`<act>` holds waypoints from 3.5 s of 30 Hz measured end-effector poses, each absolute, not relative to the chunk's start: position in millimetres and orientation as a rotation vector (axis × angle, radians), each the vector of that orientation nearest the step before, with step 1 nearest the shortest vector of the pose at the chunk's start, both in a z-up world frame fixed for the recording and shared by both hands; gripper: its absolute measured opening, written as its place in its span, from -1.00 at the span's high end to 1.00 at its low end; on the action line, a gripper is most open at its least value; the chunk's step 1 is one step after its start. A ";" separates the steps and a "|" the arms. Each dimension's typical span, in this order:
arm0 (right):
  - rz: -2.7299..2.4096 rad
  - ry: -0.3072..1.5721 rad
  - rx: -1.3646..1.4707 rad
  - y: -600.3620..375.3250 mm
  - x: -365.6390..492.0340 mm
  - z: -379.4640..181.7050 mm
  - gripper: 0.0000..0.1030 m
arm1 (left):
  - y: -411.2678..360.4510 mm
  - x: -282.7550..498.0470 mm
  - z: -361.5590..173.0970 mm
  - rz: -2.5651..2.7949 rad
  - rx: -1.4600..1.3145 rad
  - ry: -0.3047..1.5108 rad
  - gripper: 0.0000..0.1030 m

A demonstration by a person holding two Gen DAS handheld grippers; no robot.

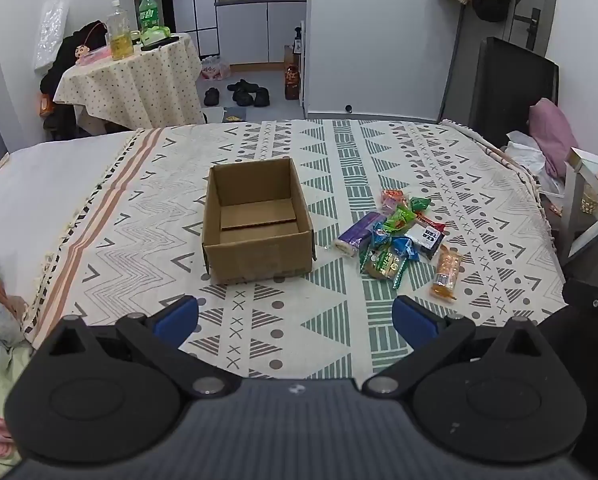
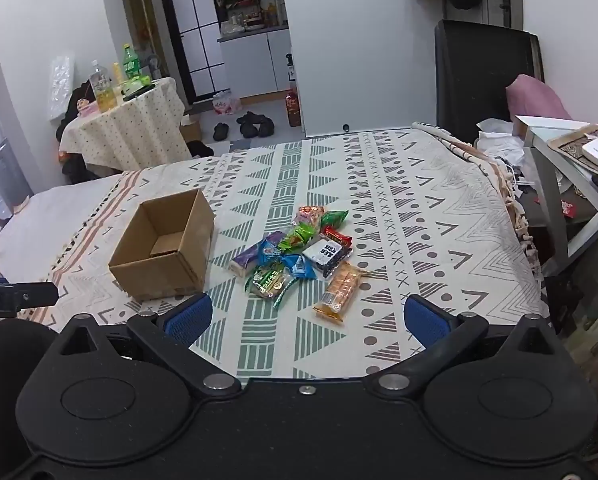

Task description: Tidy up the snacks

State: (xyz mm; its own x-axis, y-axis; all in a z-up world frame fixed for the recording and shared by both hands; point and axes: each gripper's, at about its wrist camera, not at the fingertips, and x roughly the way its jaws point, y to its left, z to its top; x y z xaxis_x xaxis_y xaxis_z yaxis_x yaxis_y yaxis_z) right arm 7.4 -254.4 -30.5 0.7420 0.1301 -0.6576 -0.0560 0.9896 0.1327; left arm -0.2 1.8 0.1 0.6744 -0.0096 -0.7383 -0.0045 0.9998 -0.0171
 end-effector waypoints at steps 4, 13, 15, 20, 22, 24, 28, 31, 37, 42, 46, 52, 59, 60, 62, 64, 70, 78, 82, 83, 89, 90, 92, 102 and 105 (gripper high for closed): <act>0.110 0.720 0.120 -249.8 3.4 -27.2 -1.00 | 3.4 -6.2 0.7 0.004 -0.013 0.820 -0.99; 0.145 0.706 0.067 -236.6 -1.8 -25.0 -1.00 | 6.1 -11.5 -0.5 0.012 -0.051 0.826 -0.99; 0.142 0.707 0.068 -238.7 -0.7 -23.3 -1.00 | 7.1 -13.1 -0.2 0.013 -0.055 0.825 -0.99; 0.129 0.706 0.071 -241.0 -2.7 -24.6 -1.00 | 3.0 -12.9 -0.1 0.002 -0.053 0.829 -0.99; 0.130 0.705 0.075 -241.4 -2.6 -24.0 -1.00 | 2.2 -13.6 0.7 -0.001 -0.057 0.828 -0.99; 0.130 0.705 0.076 -241.3 -2.3 -23.3 -1.00 | -0.8 -15.0 1.8 -0.003 -0.056 0.824 -0.99; 0.137 0.706 0.075 -240.5 -3.4 -23.3 -1.00 | -2.7 -16.5 3.0 -0.007 -0.055 0.819 -0.99; 0.138 0.706 0.079 -240.7 -4.4 -23.2 -1.00 | -4.2 -17.3 4.3 -0.006 -0.054 0.816 -0.99; 0.141 0.708 0.068 -236.6 -6.1 -24.6 -1.00 | -3.3 -18.4 4.6 -0.008 -0.054 0.816 -0.99; 0.142 0.711 0.073 -237.8 -7.2 -26.1 -1.00 | -2.7 -19.1 2.7 -0.007 -0.053 0.823 -0.99; 0.145 0.713 0.072 -238.1 -7.7 -25.2 -1.00 | -2.7 -19.0 2.5 -0.007 -0.052 0.822 -0.99; 0.146 0.721 0.062 -238.0 -7.6 -25.3 -1.00 | -3.7 -21.2 0.9 -0.013 -0.042 0.824 -0.99; 0.144 0.718 0.064 -241.0 -7.2 -24.6 -1.00 | -6.6 -21.5 0.9 -0.018 -0.035 0.826 -0.99; 0.144 0.718 0.063 -241.0 -6.8 -24.5 -1.00 | -7.1 -21.1 0.5 -0.019 -0.035 0.827 -0.99; 0.145 0.719 0.066 -241.8 -6.5 -24.7 -1.00 | -7.8 -20.7 0.3 -0.019 -0.037 0.829 -0.99; 0.145 0.718 0.064 -240.7 -7.4 -24.8 -1.00 | -9.1 -20.3 0.0 -0.022 -0.038 0.830 -0.99; 0.142 0.716 0.071 -241.2 -7.5 -24.6 -1.00 | -12.5 -18.7 1.5 -0.020 -0.037 0.822 -0.99; 0.155 0.713 0.071 -241.2 -7.1 -23.1 -1.00 | -18.2 -15.5 2.7 -0.034 -0.034 0.821 -0.99; 0.181 0.706 0.107 -245.4 -3.3 -23.8 -1.00 | -20.5 -10.5 -0.5 -0.045 -0.038 0.828 -0.99; 0.186 0.707 0.116 -246.6 -2.0 -24.8 -1.00 | -20.9 -8.5 -2.0 -0.048 -0.040 0.833 -0.99; 0.192 0.716 0.142 -252.1 6.0 -32.5 -1.00 | -23.2 4.0 -10.8 -0.050 -0.061 0.854 -0.99; 0.202 0.715 0.151 -253.8 7.0 -33.6 -1.00 | -23.3 6.2 -12.5 -0.050 -0.069 0.858 -0.99; 0.205 0.714 0.172 -258.1 10.5 -36.4 -1.00 | -25.0 10.8 -15.5 -0.054 -0.078 0.864 -0.99; 0.152 0.725 0.204 -274.3 30.8 -53.6 -0.99 | -36.3 43.0 -28.2 -0.089 -0.136 0.875 -0.98; 0.140 0.723 0.202 -277.2 35.0 -56.8 -0.98 | -43.2 56.1 -33.1 -0.084 -0.143 0.888 -0.98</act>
State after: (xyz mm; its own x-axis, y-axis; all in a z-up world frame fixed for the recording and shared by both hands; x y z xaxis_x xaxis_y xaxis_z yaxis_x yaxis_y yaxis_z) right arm 35.0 -277.2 -56.8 0.7416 0.1961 -0.6416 -0.0570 0.9713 0.2311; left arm 56.1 -43.2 -33.1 0.6289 -0.1322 -0.7662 0.0135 0.9871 -0.1593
